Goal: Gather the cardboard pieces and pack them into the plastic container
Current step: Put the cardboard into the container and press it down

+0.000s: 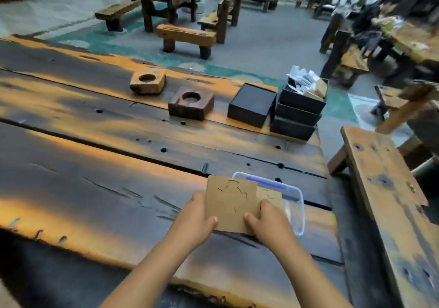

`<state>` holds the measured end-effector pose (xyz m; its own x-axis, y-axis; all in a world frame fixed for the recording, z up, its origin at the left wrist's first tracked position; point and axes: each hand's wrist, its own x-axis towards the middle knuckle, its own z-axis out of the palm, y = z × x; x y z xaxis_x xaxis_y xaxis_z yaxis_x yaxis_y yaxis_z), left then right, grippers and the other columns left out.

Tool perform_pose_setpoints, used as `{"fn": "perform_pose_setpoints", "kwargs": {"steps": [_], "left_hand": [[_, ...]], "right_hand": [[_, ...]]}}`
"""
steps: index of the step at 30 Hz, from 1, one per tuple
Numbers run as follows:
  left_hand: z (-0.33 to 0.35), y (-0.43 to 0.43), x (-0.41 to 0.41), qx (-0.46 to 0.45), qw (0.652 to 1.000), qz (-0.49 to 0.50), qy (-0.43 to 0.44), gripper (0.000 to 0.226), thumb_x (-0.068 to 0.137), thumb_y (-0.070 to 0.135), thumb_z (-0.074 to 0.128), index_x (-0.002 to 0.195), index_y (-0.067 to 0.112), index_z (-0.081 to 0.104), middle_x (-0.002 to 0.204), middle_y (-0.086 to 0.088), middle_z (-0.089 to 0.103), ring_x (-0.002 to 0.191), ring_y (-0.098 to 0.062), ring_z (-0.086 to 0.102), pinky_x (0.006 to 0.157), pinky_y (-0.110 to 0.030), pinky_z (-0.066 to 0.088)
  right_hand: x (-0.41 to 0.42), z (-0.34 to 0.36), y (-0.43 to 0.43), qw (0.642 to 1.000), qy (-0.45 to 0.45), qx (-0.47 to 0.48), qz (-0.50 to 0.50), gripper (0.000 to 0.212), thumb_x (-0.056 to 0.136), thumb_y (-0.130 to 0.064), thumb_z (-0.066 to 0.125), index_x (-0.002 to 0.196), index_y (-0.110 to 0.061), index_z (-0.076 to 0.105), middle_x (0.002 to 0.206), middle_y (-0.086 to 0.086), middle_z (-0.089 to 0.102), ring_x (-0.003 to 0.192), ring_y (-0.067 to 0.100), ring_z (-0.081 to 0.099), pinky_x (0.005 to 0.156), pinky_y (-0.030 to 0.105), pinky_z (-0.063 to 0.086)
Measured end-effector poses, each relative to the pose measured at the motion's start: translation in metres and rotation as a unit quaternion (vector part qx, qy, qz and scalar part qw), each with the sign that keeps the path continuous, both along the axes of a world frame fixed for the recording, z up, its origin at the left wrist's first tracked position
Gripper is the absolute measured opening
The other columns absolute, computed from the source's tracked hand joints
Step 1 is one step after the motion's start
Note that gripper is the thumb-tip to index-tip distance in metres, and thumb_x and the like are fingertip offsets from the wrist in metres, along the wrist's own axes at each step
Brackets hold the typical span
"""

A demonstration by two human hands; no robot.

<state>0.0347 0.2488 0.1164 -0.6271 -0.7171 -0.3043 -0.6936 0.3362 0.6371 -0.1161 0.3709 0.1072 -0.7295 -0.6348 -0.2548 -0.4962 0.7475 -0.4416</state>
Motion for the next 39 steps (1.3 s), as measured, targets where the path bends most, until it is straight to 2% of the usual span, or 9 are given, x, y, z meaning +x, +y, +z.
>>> {"fn": "perform_pose_setpoints", "kwargs": {"steps": [3,7,9,13,16,20,28,35,39], "left_hand": [[0.001,0.009,-0.046,0.004,1.000,-0.003,0.005,0.052,0.082,0.026,0.065,0.129,0.019,0.044,0.125,-0.005,0.052,0.111,-0.025,0.057,0.095,-0.040,0.049],[-0.002,0.015,-0.100,0.007,1.000,-0.010,-0.002,0.047,0.085,0.027,0.066,0.127,0.019,0.045,0.126,-0.005,0.051,0.112,-0.026,0.057,0.097,-0.042,0.048],[-0.006,0.016,-0.117,0.008,1.000,-0.006,0.007,0.045,0.088,0.028,0.064,0.129,0.020,0.046,0.125,-0.003,0.054,0.112,-0.023,0.058,0.096,-0.040,0.049],[-0.016,0.013,-0.139,0.022,0.999,-0.009,0.040,0.060,0.090,0.020,0.062,0.142,0.030,0.034,0.117,-0.003,0.059,0.104,-0.026,0.061,0.088,-0.040,0.052],[-0.028,0.010,-0.153,0.012,0.999,-0.045,0.023,0.058,0.089,0.019,0.060,0.137,0.036,0.034,0.116,0.000,0.060,0.101,-0.023,0.060,0.086,-0.038,0.051],[-0.046,0.001,-0.167,0.013,0.997,-0.075,-0.012,0.056,0.089,0.020,0.063,0.139,0.028,0.038,0.128,-0.002,0.060,0.110,-0.023,0.060,0.092,-0.035,0.049],[-0.082,-0.015,-0.176,0.032,0.990,-0.117,-0.066,0.058,0.089,0.023,0.064,0.141,0.025,0.038,0.135,-0.003,0.057,0.119,-0.023,0.057,0.098,-0.036,0.046],[-0.108,-0.018,-0.175,0.042,0.982,-0.138,-0.121,0.053,0.090,0.027,0.060,0.137,0.023,0.035,0.133,-0.010,0.046,0.109,-0.029,0.059,0.093,-0.037,0.048],[-0.117,-0.020,-0.170,0.043,0.975,-0.162,-0.148,0.052,0.090,0.024,0.058,0.135,0.023,0.032,0.131,-0.012,0.045,0.105,-0.030,0.060,0.087,-0.035,0.048]], "right_hand": [[-0.043,-0.003,0.010,1.000,-0.027,0.000,-0.015,0.028,0.087,-0.044,0.057,0.084,-0.019,0.045,0.081,-0.001,0.055,0.076,0.021,0.054,0.063,0.034,0.041],[-0.092,-0.008,0.025,0.996,-0.071,-0.024,-0.049,0.029,0.085,-0.043,0.059,0.097,-0.018,0.053,0.095,0.001,0.064,0.084,0.021,0.059,0.064,0.031,0.042],[-0.110,-0.012,0.031,0.994,-0.082,-0.042,-0.062,0.025,0.084,-0.042,0.062,0.094,-0.020,0.054,0.094,-0.001,0.066,0.080,0.018,0.058,0.060,0.029,0.040],[-0.134,-0.023,0.038,0.991,-0.091,-0.056,-0.080,0.022,0.085,-0.039,0.064,0.097,-0.024,0.053,0.097,-0.004,0.067,0.082,0.017,0.058,0.065,0.030,0.041],[-0.143,-0.035,0.036,0.991,-0.088,-0.048,-0.085,0.033,0.085,-0.036,0.064,0.112,-0.023,0.049,0.106,-0.001,0.065,0.088,0.020,0.060,0.070,0.033,0.046],[-0.144,-0.047,0.031,0.993,-0.075,-0.034,-0.081,0.049,0.087,-0.032,0.063,0.130,-0.027,0.040,0.111,0.003,0.066,0.099,0.025,0.064,0.082,0.040,0.054],[-0.142,-0.072,0.023,0.992,-0.068,0.036,-0.097,0.046,0.084,-0.036,0.065,0.124,-0.023,0.047,0.110,0.002,0.068,0.097,0.025,0.064,0.068,0.031,0.044],[-0.140,-0.090,0.014,0.989,-0.070,0.084,-0.096,0.049,0.084,-0.033,0.064,0.128,-0.020,0.045,0.113,0.005,0.063,0.099,0.028,0.063,0.079,0.039,0.054],[-0.134,-0.100,0.007,0.987,-0.077,0.114,-0.086,0.035,0.085,-0.020,0.059,0.116,-0.015,0.043,0.113,0.009,0.051,0.090,0.030,0.058,0.078,0.043,0.055]]}}
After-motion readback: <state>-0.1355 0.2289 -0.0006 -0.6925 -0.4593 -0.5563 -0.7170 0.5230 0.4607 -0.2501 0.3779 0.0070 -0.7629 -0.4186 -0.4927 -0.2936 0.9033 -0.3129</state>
